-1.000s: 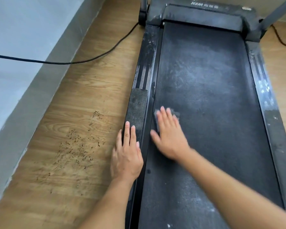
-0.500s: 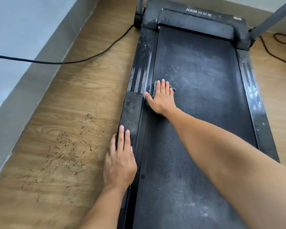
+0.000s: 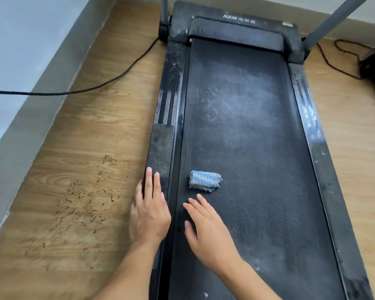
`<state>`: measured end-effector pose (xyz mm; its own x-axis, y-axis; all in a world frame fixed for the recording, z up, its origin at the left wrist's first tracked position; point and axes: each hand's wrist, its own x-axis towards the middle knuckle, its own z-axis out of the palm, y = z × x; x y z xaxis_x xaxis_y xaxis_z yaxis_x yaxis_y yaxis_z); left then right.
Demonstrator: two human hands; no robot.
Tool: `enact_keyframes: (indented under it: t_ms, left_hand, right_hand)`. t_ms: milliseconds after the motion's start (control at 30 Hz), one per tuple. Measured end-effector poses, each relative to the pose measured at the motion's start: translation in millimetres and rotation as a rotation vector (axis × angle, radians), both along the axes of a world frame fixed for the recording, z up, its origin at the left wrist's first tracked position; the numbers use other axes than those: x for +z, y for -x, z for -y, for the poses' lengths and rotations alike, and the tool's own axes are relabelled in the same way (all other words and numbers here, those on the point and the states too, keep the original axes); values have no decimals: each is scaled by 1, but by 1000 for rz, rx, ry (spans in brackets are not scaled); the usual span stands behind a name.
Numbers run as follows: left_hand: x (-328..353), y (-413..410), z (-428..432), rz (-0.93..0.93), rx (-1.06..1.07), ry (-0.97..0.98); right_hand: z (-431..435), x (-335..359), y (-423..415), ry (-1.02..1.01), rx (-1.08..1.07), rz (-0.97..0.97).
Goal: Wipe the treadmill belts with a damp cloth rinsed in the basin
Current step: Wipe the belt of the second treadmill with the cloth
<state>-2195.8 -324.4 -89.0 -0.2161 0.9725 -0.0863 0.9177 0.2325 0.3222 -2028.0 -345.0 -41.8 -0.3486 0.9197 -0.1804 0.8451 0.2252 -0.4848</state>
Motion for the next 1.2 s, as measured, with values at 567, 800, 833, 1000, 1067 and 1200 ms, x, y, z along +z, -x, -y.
enact_keyframes:
  t_ms: [567,800,833,1000,1067,1200]
  left_hand:
    - [-1,0,0,7,24,-34]
    - [-1,1,1,5,18,-39]
    - [-1,1,0,2,16,-34]
    - [-2,1,1,-2,17,-21]
    - [-2,1,1,-2,15,-16]
    - [0,0,1,6,13,-14]
  right_hand:
    - [-150,-11,-26,-246,-256,70]
    - [-99,-37,12,-113,-117,36]
    - [-103,-45,15,-98,-110,104]
    - [-213,-56,9,-95,-271,213]
    - [-257,-53,-3,-68,-307,239]
    - [-272,-53,-24,-103,-227,223]
